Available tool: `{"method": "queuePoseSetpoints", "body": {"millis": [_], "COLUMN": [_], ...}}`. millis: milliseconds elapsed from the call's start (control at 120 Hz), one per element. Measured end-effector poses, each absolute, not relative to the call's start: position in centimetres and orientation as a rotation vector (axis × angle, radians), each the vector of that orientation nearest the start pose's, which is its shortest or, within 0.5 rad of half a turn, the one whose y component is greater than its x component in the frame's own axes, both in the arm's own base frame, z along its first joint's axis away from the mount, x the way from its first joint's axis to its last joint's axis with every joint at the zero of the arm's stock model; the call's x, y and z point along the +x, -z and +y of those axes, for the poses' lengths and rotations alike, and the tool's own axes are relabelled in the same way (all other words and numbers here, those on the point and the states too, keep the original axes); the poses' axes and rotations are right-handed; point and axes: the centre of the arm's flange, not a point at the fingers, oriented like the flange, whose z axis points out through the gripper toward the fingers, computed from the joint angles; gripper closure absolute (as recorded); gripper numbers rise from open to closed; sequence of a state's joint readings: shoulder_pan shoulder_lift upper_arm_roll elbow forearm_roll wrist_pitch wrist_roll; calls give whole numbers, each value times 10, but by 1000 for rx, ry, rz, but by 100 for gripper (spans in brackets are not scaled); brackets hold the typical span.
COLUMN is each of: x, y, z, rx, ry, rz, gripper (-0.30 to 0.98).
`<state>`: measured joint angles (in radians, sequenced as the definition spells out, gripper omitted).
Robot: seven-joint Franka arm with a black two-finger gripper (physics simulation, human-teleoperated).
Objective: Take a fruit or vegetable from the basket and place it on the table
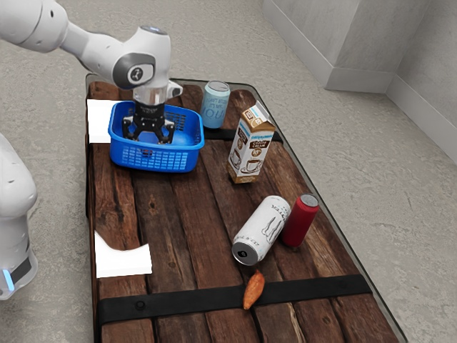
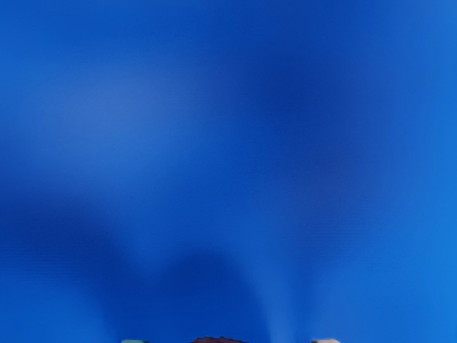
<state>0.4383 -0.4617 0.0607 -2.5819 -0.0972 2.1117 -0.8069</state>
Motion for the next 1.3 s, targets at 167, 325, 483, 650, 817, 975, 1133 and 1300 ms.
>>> {"method": "queuePoseSetpoints", "body": {"millis": [167,325,483,650,817,975,1133,1300], "x": [346,347,347,353,357,349,377,387], "y": [-411,-410,-412,-433,-500,-561,-558,-546], "z": [182,182,182,178,144,51,-62,-98], "rx": [-2535,-2533,-2528,-2543,-2646,-2843,-2929,-2937], "ry": [-50,-49,-40,36,243,362,233,114], "rz": [-2044,-2051,-2058,-2044,-1943,-1692,-1491,-1522], "gripper": [43,51,51,53,52,52,53,30]}}
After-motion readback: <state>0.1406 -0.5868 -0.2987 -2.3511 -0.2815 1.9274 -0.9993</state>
